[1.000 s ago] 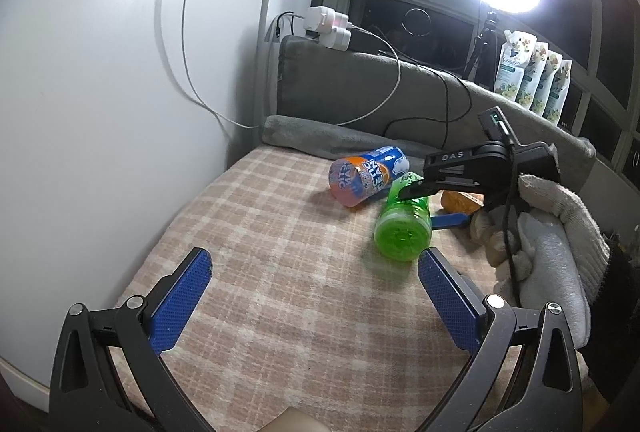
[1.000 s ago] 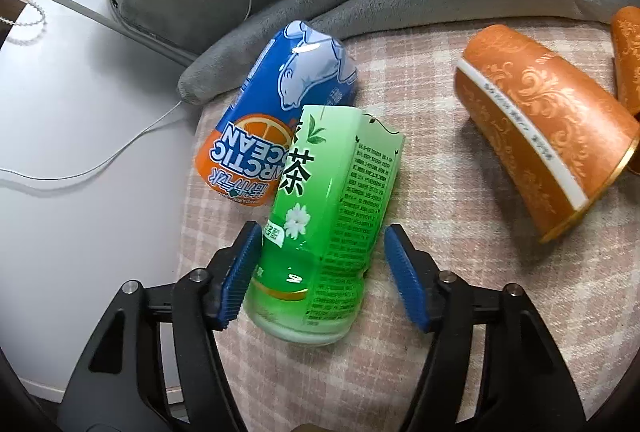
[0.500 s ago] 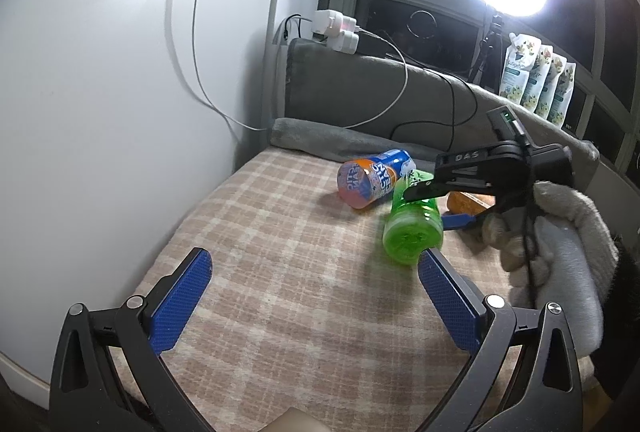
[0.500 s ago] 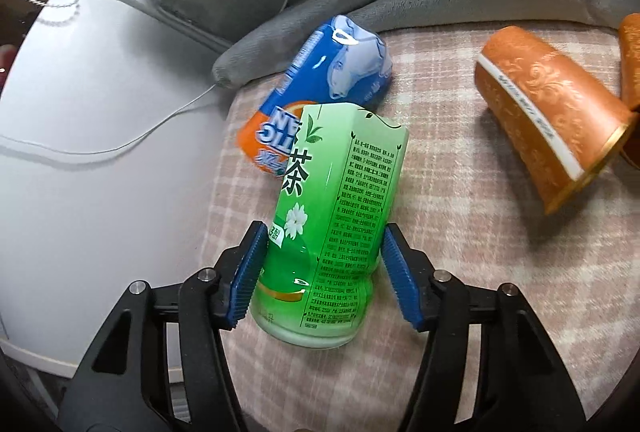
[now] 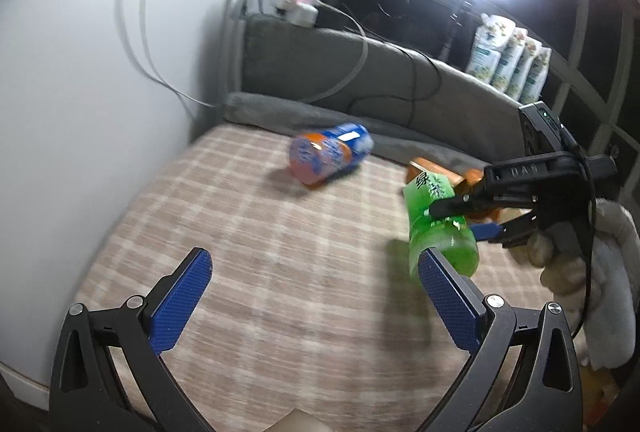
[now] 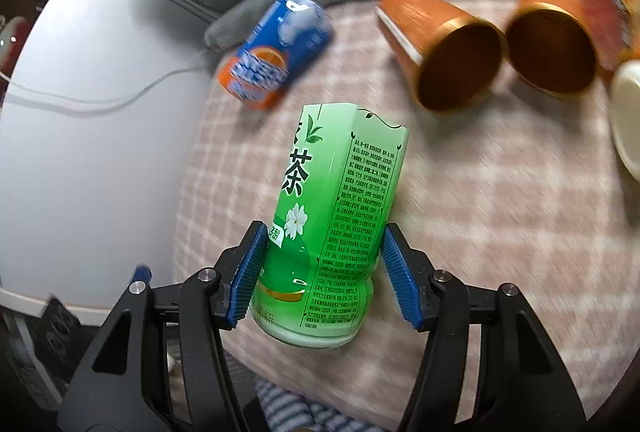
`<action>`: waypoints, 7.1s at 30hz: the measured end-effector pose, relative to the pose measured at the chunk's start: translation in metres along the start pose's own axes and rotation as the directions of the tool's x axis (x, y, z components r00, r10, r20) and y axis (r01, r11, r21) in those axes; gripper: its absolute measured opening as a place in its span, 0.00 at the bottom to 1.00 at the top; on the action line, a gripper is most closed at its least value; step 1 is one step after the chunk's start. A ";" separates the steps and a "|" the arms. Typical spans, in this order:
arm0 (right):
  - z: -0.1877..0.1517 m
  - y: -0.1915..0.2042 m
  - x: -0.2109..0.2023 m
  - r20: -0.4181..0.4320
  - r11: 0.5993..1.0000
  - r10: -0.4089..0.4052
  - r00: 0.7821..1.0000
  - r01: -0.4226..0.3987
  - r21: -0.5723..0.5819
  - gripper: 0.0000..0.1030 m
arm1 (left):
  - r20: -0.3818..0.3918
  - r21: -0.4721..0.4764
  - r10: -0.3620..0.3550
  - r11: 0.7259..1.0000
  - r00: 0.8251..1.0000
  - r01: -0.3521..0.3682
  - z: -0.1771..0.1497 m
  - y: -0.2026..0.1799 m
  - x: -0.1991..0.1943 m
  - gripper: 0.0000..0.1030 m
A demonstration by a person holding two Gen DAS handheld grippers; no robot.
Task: Flip cup upright
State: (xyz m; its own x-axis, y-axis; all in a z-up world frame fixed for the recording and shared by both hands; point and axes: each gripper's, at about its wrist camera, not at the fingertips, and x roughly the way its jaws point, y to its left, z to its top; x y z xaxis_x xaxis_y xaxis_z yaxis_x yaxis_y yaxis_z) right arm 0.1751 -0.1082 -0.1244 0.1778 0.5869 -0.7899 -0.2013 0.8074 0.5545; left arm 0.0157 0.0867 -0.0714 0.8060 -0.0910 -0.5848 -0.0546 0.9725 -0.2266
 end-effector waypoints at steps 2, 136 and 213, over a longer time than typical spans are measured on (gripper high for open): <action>-0.014 -0.006 -0.004 -0.006 1.000 -0.029 1.000 0.029 -0.010 0.60 | -0.035 -0.010 -0.038 0.999 0.999 0.037 0.000 -0.004 0.005 0.99; -0.165 -0.160 -0.159 0.405 0.959 -0.176 0.897 0.063 0.277 0.72 | -0.134 0.320 -0.254 0.903 0.958 0.285 0.009 -0.183 0.090 0.54; -0.163 -0.013 -0.213 0.872 0.777 -0.407 0.272 0.606 0.173 1.00 | 0.306 0.254 -0.084 0.967 0.948 0.004 0.021 -0.121 -0.048 0.80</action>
State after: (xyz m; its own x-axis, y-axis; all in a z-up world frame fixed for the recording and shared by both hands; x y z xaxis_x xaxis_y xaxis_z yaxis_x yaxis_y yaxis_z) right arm -0.0173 -0.2538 -0.0057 0.9703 -0.1159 -0.2125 0.1181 0.9930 -0.0027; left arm -0.0035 -0.0218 0.0003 0.9493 -0.1024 -0.2971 0.0999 0.9947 -0.0238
